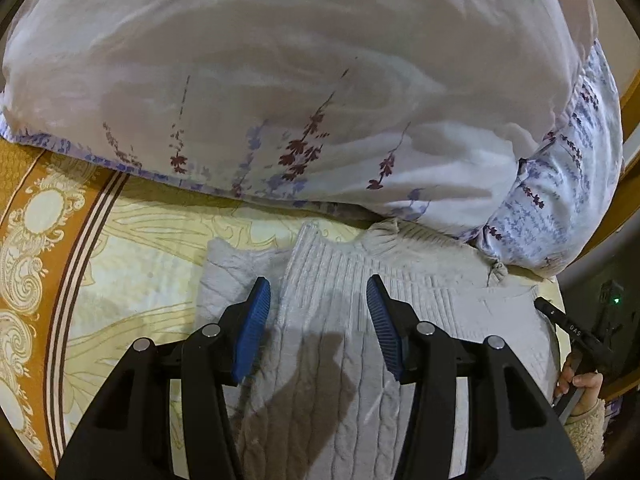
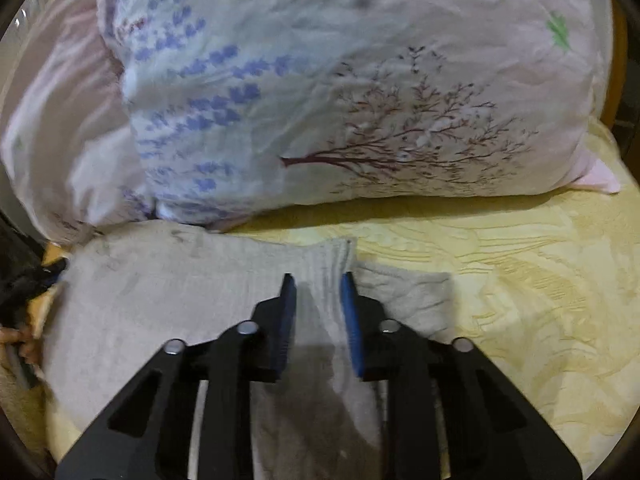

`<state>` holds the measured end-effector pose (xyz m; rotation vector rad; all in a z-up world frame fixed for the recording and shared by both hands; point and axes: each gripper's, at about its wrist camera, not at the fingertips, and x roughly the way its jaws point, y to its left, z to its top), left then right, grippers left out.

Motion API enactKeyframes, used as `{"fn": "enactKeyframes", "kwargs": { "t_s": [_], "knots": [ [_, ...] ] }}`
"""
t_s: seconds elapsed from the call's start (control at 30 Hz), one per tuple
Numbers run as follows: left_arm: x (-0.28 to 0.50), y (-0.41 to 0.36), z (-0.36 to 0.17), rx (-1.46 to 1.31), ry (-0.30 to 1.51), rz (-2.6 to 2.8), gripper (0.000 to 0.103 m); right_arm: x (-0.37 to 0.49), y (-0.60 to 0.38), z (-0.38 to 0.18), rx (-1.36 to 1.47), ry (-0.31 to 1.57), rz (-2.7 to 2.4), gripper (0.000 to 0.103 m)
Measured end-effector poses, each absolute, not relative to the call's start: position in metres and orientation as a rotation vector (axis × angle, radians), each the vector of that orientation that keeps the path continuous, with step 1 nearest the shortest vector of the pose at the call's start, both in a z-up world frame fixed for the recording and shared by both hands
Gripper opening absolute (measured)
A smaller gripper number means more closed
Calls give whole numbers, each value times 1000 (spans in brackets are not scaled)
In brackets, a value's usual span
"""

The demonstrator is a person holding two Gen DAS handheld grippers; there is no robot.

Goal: Fold small clothes

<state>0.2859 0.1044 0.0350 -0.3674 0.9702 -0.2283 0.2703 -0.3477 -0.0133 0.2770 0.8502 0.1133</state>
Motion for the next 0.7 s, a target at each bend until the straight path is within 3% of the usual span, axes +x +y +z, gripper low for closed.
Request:
{"fn": "enactKeyframes", "kwargs": {
  "t_s": [0.2, 0.27, 0.37, 0.4, 0.43, 0.47, 0.7],
  "knots": [
    [281, 112, 38, -408, 949, -208, 51, 261, -350, -9, 271, 807, 58, 28],
    [278, 118, 40, -425, 934, -203, 51, 259, -350, -7, 254, 794, 55, 34],
    [274, 123, 42, -423, 930, -195, 51, 261, -344, -9, 203, 816, 58, 34],
    [273, 124, 41, -419, 933, -192, 51, 262, -340, -12, 194, 825, 70, 33],
    [272, 126, 40, -418, 936, -189, 51, 263, -335, -15, 178, 835, 91, 15],
    [271, 126, 38, -418, 942, -188, 51, 263, -332, -16, 162, 835, 94, 11],
    [270, 123, 33, -401, 940, -180, 51, 248, -357, 2, 286, 723, -12, 7]
  ]
}}
